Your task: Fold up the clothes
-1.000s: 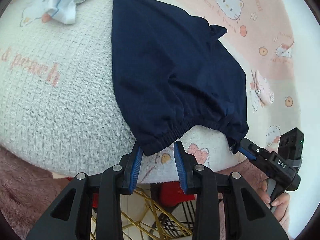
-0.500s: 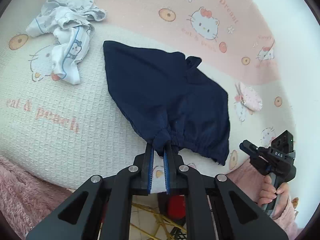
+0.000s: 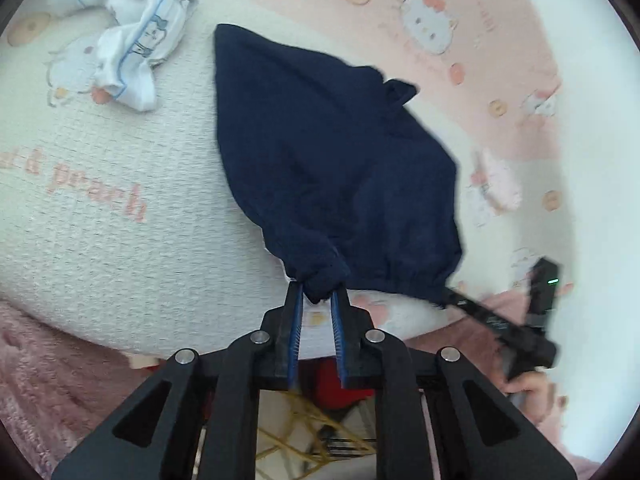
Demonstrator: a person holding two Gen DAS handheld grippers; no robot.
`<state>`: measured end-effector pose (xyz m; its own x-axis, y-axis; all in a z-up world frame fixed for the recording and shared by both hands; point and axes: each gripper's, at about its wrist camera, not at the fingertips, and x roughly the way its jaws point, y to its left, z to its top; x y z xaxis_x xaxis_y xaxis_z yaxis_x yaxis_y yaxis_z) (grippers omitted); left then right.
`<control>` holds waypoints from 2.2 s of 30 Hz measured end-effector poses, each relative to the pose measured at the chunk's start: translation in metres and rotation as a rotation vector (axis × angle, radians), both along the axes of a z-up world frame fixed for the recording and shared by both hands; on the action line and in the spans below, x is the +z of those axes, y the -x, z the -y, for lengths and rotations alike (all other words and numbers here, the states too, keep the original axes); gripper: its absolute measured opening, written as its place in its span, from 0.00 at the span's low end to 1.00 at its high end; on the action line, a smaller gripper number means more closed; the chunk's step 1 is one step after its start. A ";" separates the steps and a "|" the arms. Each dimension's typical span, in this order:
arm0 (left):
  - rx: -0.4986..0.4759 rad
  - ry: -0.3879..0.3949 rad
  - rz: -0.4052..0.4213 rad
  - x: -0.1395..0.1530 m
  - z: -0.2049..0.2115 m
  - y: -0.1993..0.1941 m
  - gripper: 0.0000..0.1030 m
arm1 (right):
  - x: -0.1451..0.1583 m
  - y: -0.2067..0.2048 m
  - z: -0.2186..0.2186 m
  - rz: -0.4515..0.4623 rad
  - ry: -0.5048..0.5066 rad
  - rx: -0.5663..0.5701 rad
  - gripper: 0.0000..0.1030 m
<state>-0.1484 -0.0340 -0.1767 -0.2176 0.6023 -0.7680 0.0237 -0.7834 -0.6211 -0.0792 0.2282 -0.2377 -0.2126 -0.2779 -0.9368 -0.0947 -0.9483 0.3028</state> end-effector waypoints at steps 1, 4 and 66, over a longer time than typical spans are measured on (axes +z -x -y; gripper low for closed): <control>0.013 0.029 -0.008 0.000 0.001 0.001 0.19 | 0.000 0.000 -0.002 0.001 -0.001 -0.008 0.20; 0.011 0.078 -0.016 -0.005 -0.003 0.002 0.19 | 0.001 -0.002 -0.005 -0.008 -0.018 -0.021 0.20; -0.400 0.563 -0.387 -0.042 -0.235 0.218 0.08 | -0.004 0.192 -0.052 -0.212 -0.175 0.137 0.07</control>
